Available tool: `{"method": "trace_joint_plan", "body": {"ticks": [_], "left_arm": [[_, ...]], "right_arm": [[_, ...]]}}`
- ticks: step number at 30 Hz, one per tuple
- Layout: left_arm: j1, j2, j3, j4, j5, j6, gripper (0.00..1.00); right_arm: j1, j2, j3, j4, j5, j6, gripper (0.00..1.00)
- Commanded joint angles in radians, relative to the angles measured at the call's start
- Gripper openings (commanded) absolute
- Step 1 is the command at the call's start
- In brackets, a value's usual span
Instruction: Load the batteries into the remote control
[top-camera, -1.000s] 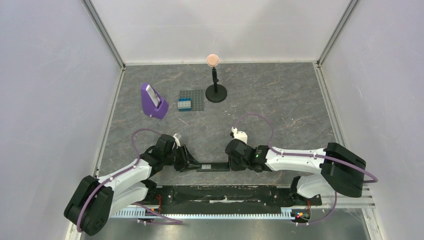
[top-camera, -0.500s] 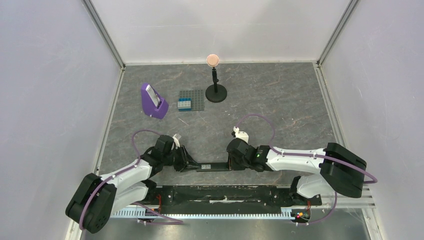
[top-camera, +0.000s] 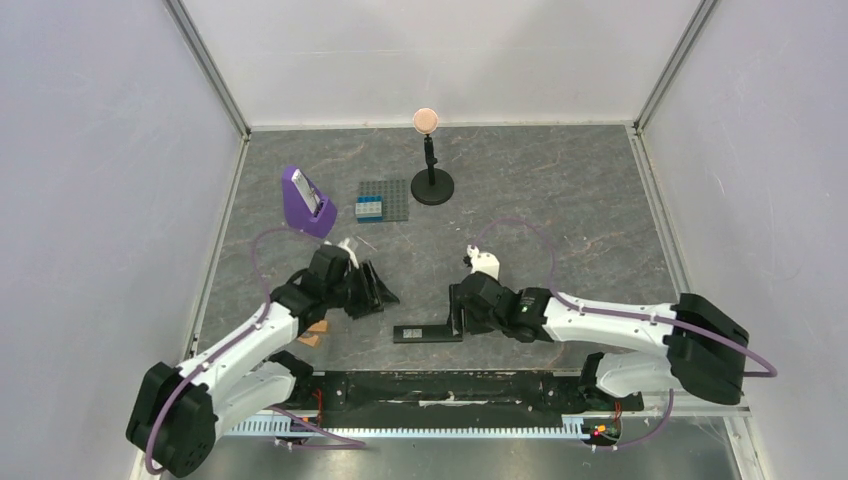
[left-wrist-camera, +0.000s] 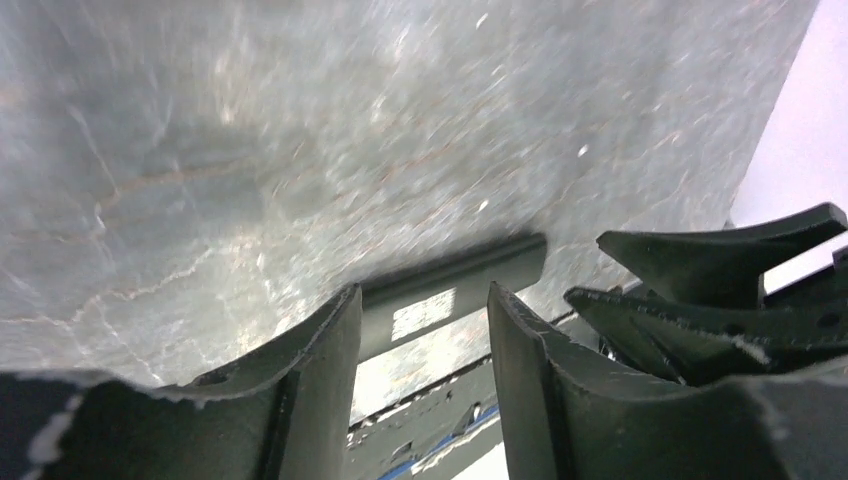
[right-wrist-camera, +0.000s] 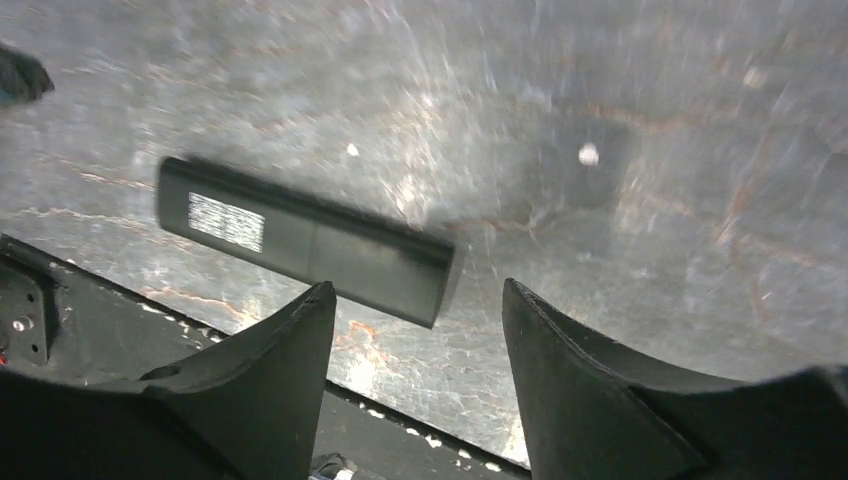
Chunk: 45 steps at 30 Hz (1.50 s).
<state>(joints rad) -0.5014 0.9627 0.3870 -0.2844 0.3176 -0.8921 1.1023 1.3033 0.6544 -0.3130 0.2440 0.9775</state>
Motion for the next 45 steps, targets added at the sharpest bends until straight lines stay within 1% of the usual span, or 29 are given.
{"method": "trace_joint_plan", "body": {"ticks": [1,2,4,6,8,11,16,19,23,25,26,28,29,31,33,35,39,41,45], "left_arm": [[0.000,-0.023,0.190,-0.188,-0.201,0.142,0.57],[0.000,-0.016,0.222,-0.214,-0.219,0.156,0.58],[-0.001,-0.008,0.271,-0.252,-0.237,0.173,0.58],[-0.001,-0.013,0.302,-0.282,-0.254,0.179,0.58],[-0.002,-0.033,0.326,-0.316,-0.280,0.179,0.58],[0.001,-0.083,0.361,-0.376,-0.340,0.179,0.60],[0.001,-0.159,0.421,-0.464,-0.420,0.181,0.63],[0.003,-0.186,0.448,-0.495,-0.434,0.186,0.65],[0.002,-0.194,0.470,-0.518,-0.431,0.191,0.65],[0.003,-0.196,0.472,-0.520,-0.425,0.193,0.65],[0.002,-0.196,0.469,-0.519,-0.419,0.193,0.65],[0.003,-0.192,0.461,-0.514,-0.418,0.196,0.65],[0.002,-0.188,0.457,-0.511,-0.416,0.198,0.65],[0.002,-0.170,0.462,-0.509,-0.407,0.202,0.65],[0.002,-0.155,0.471,-0.509,-0.403,0.204,0.65],[0.003,-0.150,0.478,-0.504,-0.398,0.205,0.65],[0.003,-0.156,0.480,-0.500,-0.394,0.204,0.66],[0.003,-0.167,0.480,-0.504,-0.396,0.204,0.65],[0.002,-0.191,0.481,-0.517,-0.397,0.197,0.65]], "right_arm": [[0.002,-0.069,0.096,-0.025,0.083,-0.230,0.69],[0.003,-0.065,0.102,-0.008,0.043,-0.304,0.74],[0.002,-0.035,0.125,0.009,-0.083,-0.490,0.79],[0.009,0.020,0.157,-0.020,-0.191,-0.657,0.83],[0.028,0.078,0.200,-0.062,-0.205,-0.770,0.86],[0.056,0.160,0.256,-0.109,-0.171,-0.897,0.89],[0.067,0.249,0.294,-0.094,-0.188,-1.017,0.91],[0.067,0.297,0.310,-0.089,-0.203,-1.049,0.90],[0.067,0.354,0.334,-0.098,-0.218,-1.073,0.86],[0.066,0.378,0.345,-0.099,-0.227,-1.078,0.82],[0.062,0.394,0.356,-0.108,-0.240,-1.087,0.79],[0.058,0.432,0.385,-0.138,-0.241,-1.094,0.68],[0.054,0.450,0.403,-0.161,-0.264,-1.094,0.61],[0.042,0.481,0.416,-0.182,-0.265,-1.078,0.46],[0.025,0.479,0.402,-0.164,-0.238,-1.038,0.41],[-0.004,0.454,0.364,-0.101,-0.139,-0.966,0.39],[-0.102,0.374,0.273,-0.014,-0.072,-0.851,0.39],[-0.158,0.338,0.242,-0.003,0.002,-0.792,0.40],[-0.265,0.291,0.197,-0.001,0.085,-0.702,0.40]]}}
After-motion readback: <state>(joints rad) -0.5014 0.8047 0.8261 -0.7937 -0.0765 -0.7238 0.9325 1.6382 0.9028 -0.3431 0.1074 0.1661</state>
